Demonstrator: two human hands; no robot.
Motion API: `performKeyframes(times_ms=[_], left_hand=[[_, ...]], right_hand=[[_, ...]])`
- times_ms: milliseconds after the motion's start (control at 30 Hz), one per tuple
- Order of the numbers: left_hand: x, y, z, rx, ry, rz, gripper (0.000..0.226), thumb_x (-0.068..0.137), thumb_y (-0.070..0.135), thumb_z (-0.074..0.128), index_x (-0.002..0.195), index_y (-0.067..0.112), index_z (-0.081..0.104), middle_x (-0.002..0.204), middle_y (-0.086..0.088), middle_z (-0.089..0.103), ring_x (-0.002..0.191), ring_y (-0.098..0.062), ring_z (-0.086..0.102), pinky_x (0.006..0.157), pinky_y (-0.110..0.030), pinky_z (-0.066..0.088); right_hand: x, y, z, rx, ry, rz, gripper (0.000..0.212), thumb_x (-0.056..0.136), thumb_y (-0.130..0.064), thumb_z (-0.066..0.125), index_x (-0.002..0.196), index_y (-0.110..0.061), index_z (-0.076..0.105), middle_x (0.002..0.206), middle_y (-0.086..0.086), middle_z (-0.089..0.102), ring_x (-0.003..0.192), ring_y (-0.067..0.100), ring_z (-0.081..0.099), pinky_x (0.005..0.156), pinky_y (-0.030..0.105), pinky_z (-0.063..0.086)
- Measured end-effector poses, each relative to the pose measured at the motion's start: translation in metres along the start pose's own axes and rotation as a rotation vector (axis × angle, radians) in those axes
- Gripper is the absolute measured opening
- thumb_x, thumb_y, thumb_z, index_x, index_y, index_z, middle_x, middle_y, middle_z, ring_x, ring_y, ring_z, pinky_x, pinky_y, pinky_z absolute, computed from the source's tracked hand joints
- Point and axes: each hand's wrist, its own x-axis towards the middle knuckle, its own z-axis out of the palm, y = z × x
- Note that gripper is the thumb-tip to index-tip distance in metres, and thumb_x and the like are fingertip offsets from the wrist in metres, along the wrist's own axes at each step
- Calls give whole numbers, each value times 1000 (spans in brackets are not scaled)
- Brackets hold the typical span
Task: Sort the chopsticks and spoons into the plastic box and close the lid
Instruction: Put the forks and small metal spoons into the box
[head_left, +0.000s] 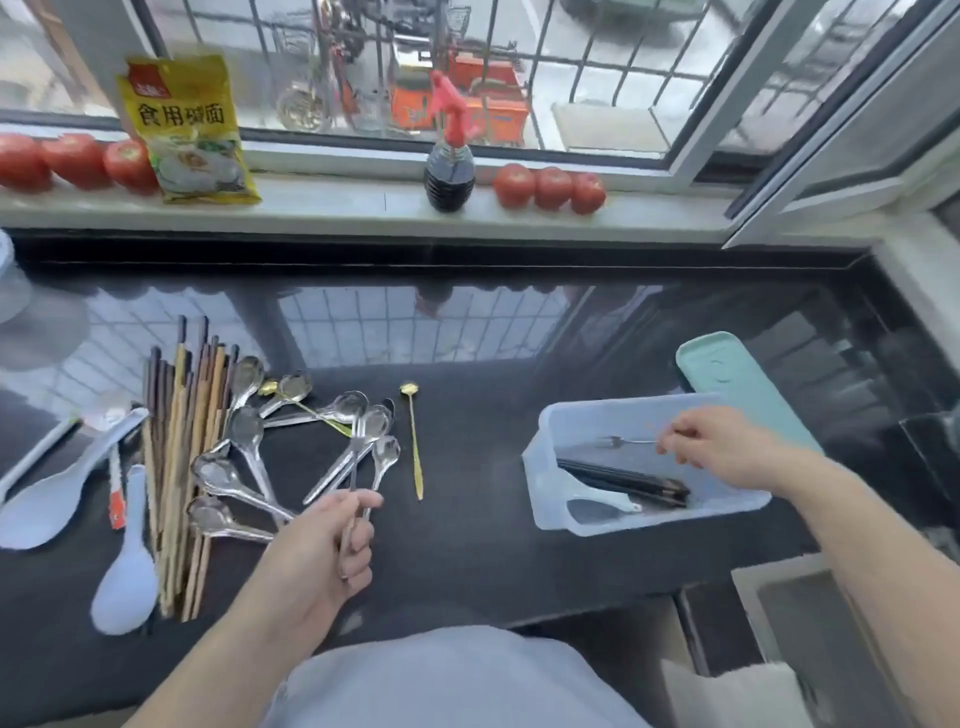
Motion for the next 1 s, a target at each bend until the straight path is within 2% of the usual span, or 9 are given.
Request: performKeyframes(times_ms=[167, 300, 433, 533, 633, 767, 833, 900, 1000], left_hand=[[2, -42, 82, -115, 103, -10, 19, 107, 23, 43, 108, 11, 59, 61, 1, 34, 46, -12, 26, 44, -26, 20], [-17, -52, 126, -151, 152, 9, 17, 105, 16, 45, 94, 12, 58, 70, -6, 53, 54, -16, 45, 59, -31, 36], [-35, -55, 140, -125, 290, 92, 22, 102, 12, 52, 93, 3, 70, 79, -8, 63, 70, -22, 59, 71, -36, 51], [-38, -58, 151, -76, 356, 128, 29, 101, 14, 55, 89, 5, 79, 78, -6, 61, 79, -24, 59, 74, -39, 54], [-36, -57, 165, 52, 361, 163, 28, 102, 17, 56, 94, 13, 82, 79, -3, 58, 80, -22, 55, 78, -36, 52], [-34, -48, 183, 140, 294, 202, 24, 102, 19, 59, 97, 17, 82, 78, 1, 66, 79, -14, 61, 80, -33, 52], [-31, -41, 195, 138, 215, 222, 20, 100, 14, 61, 98, 12, 80, 84, -4, 73, 86, -16, 66, 86, -34, 54], [-24, -31, 214, 126, 119, 228, 16, 98, 12, 62, 99, 9, 78, 96, -8, 78, 93, -18, 70, 87, -33, 55], [-11, -23, 243, 110, 25, 256, 14, 95, 20, 70, 100, 11, 79, 96, -9, 77, 86, -22, 65, 81, -34, 49]], right_hand=[[47, 11, 19, -354, -257, -271, 22, 88, -22, 56, 68, -16, 65, 67, -3, 70, 69, 20, 64, 68, 32, 54], [54, -9, 42, -526, -391, -534, 18, 84, -24, 53, 77, -16, 67, 73, 1, 70, 75, 25, 65, 62, 33, 50], [56, -27, 63, -644, -361, -696, 20, 90, -19, 49, 71, -13, 48, 65, 4, 50, 57, 25, 48, 54, 32, 39], [62, -30, 69, -643, -333, -732, 32, 92, -21, 54, 67, -17, 34, 69, 4, 46, 59, 25, 49, 58, 33, 42], [63, -24, 63, -621, -342, -691, 19, 92, -19, 54, 75, -11, 51, 73, 5, 53, 59, 24, 50, 56, 32, 41], [61, 7, 28, -302, -341, -539, 18, 91, -22, 53, 82, -17, 68, 84, 0, 73, 78, 23, 66, 67, 34, 53], [48, 19, 7, 69, -428, -451, 22, 96, -30, 56, 84, -19, 72, 80, -4, 76, 67, 12, 66, 68, 36, 55], [25, 19, -6, 432, -551, -451, 22, 101, -30, 56, 97, -20, 75, 90, -5, 78, 74, 8, 68, 75, 39, 56], [0, 5, -3, 716, -566, -554, 22, 105, -24, 52, 110, -30, 73, 99, -3, 76, 85, 11, 68, 74, 23, 53]])
